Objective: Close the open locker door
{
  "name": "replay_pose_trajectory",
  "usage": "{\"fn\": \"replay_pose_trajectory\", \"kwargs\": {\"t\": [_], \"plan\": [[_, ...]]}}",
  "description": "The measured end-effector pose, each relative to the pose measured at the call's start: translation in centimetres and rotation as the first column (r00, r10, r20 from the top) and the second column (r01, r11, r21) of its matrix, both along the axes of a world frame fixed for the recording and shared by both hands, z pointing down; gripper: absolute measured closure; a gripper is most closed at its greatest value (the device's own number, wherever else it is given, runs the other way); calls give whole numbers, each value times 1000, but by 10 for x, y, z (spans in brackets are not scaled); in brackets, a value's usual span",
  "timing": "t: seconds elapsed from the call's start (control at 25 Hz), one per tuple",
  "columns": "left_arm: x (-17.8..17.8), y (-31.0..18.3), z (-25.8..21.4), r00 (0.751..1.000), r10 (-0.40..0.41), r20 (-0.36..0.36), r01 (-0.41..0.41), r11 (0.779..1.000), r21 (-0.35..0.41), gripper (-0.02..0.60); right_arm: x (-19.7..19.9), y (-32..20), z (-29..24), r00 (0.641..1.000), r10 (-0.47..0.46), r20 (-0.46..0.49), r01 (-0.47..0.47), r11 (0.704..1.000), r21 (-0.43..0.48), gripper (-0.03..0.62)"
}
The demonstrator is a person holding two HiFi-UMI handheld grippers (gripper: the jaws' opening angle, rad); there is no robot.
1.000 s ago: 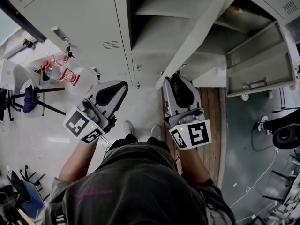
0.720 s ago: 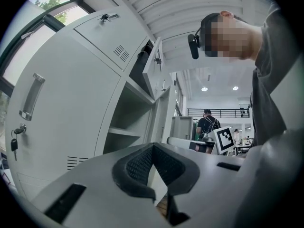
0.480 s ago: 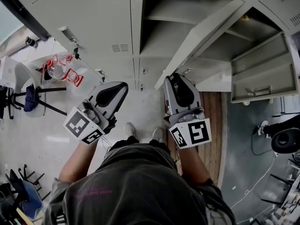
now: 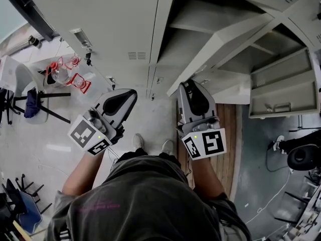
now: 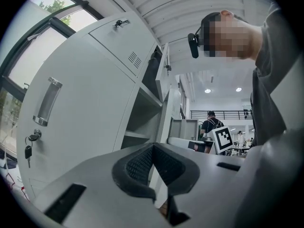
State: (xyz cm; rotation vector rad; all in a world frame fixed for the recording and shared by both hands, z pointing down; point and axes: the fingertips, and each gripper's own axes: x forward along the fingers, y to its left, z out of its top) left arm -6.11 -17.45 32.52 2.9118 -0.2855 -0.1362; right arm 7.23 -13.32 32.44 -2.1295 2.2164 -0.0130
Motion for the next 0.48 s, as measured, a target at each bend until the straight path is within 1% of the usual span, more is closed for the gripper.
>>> {"fn": "replay_pose_trajectory", "kwargs": {"t": [0.48], "plan": [[-16, -33, 4, 1000, -25, -15, 25, 1000, -12, 568, -7, -38, 0, 999, -4, -43, 3, 1000, -18, 501]]}}
